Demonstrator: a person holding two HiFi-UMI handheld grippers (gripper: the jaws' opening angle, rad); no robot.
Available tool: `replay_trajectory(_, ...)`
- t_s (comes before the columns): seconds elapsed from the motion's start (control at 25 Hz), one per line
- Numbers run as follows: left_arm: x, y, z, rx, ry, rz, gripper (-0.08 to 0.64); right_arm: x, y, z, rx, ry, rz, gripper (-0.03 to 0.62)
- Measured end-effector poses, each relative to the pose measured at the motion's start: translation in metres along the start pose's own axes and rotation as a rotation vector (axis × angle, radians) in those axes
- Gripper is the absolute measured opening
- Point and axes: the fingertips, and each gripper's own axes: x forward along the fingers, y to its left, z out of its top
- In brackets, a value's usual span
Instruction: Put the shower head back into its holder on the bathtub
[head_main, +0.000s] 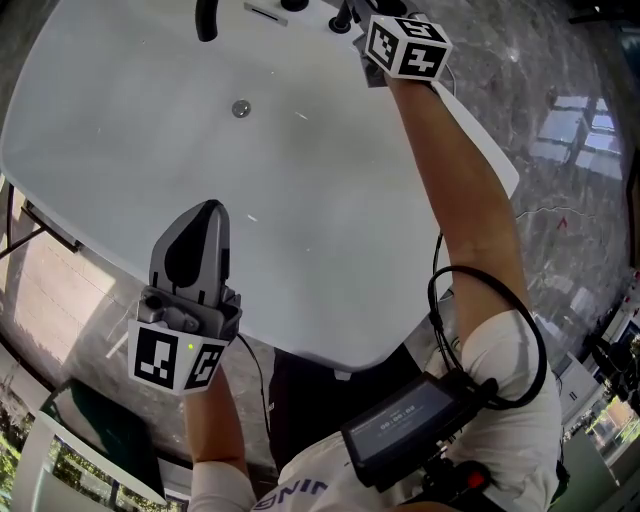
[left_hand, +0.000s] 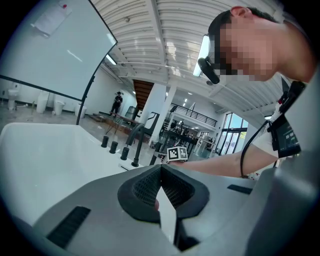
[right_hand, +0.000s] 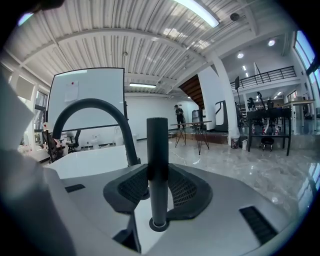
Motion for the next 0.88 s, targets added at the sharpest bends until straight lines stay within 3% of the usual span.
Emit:
replay_trajectory(0.56,0.0,0.003,-0.006,-0.012,0.007,0.0,0.014,-0.001,0.006,-0.021,-0.043,0.011,-0.004,0.123)
replay_trajectory(0.76,-0.003,0.001,-0.003,-0.009,0.005,0.007,0.014,-0.007,0.009,-0.01,-0.032,0.003,0.019,0.198)
replay_trajectory(0.88,-0.011,-0.002,0.004,-0.004,-0.007,0.007,0.014,-0.016,0.015,0.002,-0.039,-0.013,0.027,0.207)
